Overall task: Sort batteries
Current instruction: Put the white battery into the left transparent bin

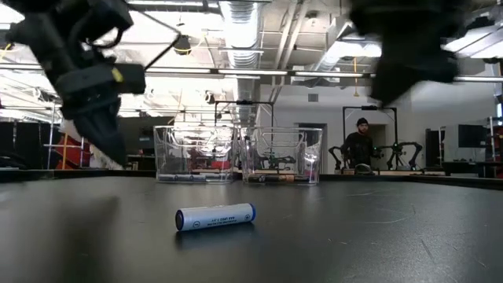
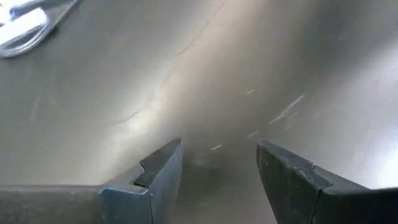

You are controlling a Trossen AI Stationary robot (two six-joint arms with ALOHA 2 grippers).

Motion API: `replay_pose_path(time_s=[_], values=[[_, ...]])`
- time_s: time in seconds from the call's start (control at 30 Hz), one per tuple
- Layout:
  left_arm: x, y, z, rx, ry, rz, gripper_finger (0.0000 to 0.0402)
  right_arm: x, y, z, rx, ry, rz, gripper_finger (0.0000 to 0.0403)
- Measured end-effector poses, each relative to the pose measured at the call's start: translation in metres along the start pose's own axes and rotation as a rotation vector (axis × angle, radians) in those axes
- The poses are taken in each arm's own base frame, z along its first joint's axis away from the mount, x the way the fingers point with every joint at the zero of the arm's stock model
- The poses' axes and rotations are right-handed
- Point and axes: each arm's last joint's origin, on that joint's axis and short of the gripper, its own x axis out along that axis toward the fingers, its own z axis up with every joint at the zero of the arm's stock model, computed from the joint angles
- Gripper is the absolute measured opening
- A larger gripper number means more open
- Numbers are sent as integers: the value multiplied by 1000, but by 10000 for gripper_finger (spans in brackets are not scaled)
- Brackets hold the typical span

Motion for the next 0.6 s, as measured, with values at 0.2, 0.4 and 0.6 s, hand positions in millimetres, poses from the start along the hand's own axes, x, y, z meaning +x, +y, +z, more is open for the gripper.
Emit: replay_pose_path(time_s=[0.2,0.4,0.6], values=[[-1,-62,10,-60,11,11,199,-7,-28,-58,17,75,1,133],[7,-128,9,-67,-11,120,199,-16,-43,-95,-29,52,35,133],[25,-190,3,-31,-40,88,199,-19,-49,-112,-83,71,69,133]])
